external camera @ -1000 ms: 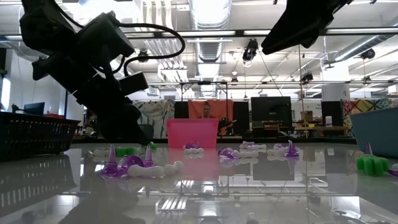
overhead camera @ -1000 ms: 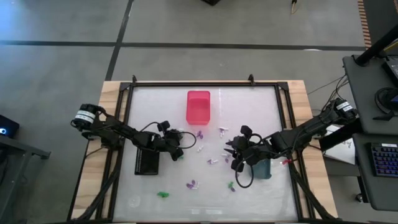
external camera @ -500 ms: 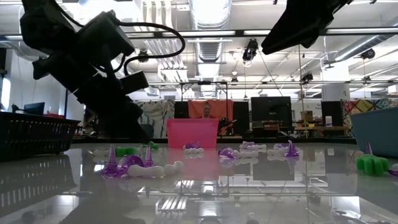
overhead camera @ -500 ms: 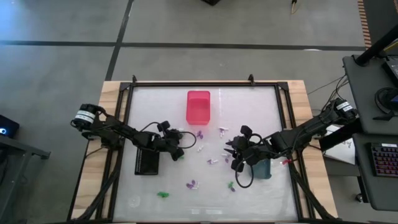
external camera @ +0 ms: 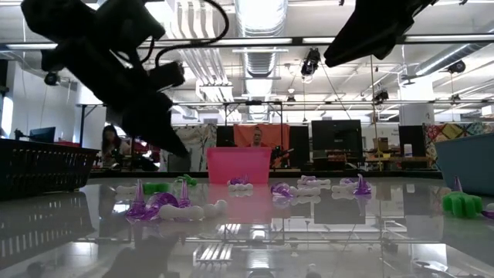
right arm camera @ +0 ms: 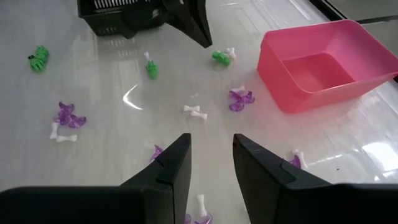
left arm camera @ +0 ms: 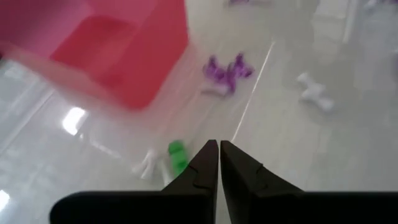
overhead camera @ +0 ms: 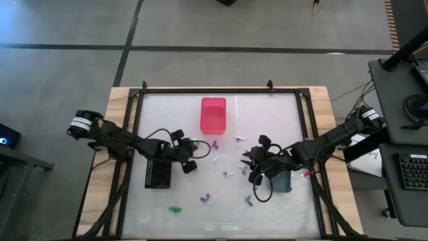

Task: Sort Halloween decoration
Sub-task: Put the skeleton toy into the black basket

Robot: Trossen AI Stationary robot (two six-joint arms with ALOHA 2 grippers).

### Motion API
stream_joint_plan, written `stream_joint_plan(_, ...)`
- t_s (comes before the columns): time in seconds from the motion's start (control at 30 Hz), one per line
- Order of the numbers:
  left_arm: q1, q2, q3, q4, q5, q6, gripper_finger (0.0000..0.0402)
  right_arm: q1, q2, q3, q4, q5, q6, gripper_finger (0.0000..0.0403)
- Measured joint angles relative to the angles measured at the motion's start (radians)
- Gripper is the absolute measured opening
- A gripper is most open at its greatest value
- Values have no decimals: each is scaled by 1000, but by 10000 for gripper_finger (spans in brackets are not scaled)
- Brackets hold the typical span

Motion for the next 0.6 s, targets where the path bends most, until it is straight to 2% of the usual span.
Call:
stream_joint_plan(0.13, 3, 26, -32, 29, -23, 2, 30, 0, 0, -2, 10, 0, -1, 111)
stream_joint_plan(0.3, 19, 59, -50, 81, -74, 11, 92, 0, 0, -7, 20, 0, -3, 111)
stream_joint_plan(0.43, 31, 94, -51, 142, -76, 42, 136, 0, 0, -8, 21, 0, -4, 111)
stream_joint_plan(0.6, 34, 147, -51, 172, -76, 53, 145, 0, 0, -8, 21, 0, -10, 111)
